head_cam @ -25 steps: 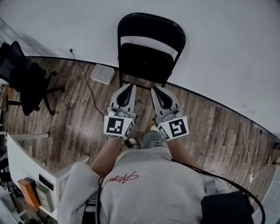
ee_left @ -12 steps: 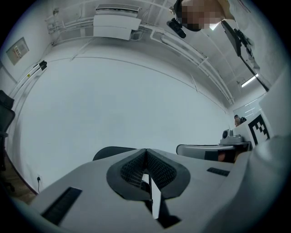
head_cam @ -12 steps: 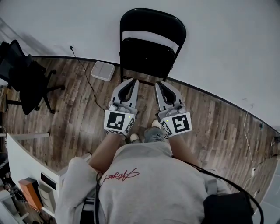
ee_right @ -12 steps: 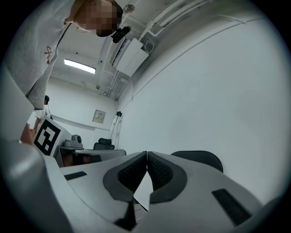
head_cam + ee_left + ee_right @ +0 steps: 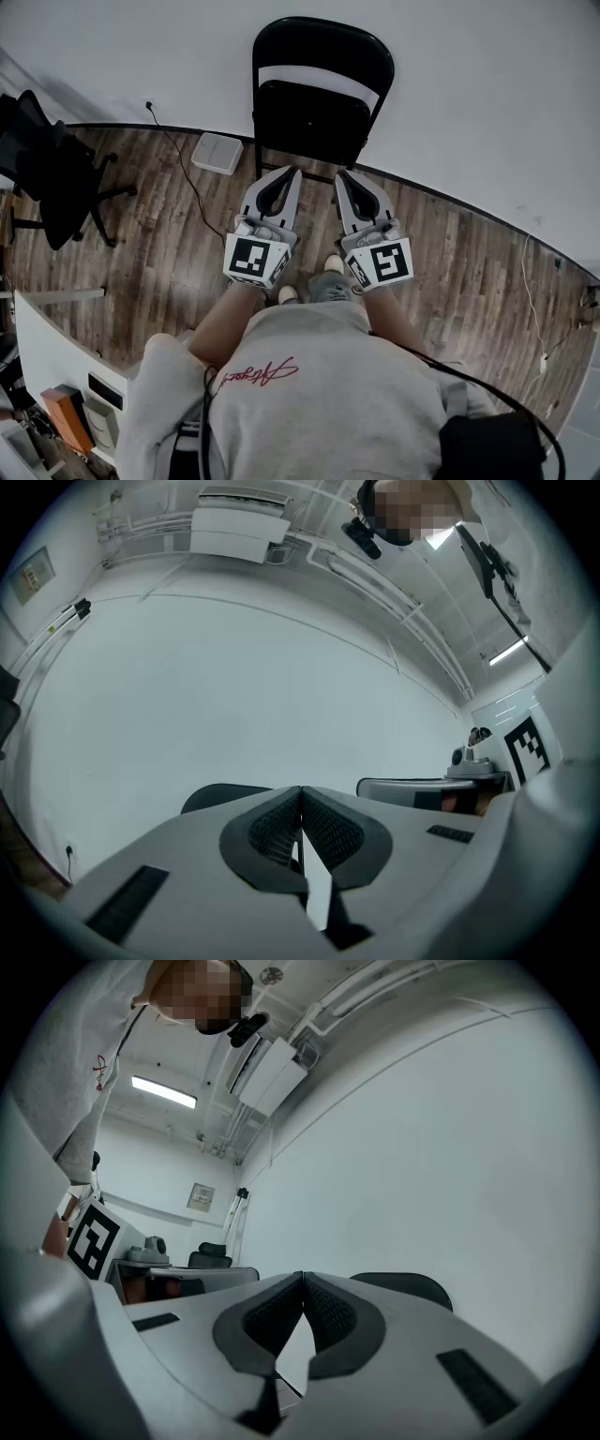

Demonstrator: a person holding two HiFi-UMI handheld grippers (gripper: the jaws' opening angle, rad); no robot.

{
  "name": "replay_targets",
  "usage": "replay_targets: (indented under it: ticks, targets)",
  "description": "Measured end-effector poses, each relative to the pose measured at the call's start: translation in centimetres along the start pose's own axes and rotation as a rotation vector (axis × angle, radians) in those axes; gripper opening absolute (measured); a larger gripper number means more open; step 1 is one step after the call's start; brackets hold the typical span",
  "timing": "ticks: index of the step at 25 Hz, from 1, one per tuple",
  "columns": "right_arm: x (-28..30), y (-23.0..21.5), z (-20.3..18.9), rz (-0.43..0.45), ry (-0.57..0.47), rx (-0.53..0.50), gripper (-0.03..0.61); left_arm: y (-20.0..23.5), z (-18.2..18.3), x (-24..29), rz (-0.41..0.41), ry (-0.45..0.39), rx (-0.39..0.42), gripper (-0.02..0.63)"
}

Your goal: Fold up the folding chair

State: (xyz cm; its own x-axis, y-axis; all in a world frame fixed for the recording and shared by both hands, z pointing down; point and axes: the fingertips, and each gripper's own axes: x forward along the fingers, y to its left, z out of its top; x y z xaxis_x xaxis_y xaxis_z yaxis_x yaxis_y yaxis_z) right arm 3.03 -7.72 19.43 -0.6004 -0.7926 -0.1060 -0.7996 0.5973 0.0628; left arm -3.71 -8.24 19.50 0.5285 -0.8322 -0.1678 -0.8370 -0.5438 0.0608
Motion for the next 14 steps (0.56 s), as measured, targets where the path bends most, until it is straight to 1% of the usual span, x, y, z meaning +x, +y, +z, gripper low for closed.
replay_targets:
  ticks: [14]
  targets:
    - [-0.30, -0.70, -0.51, -0.001, 0.017, 0.005, 0.017, -0.52, -0.42, 0.29, 0.005, -0.001, -0.014, 0.017]
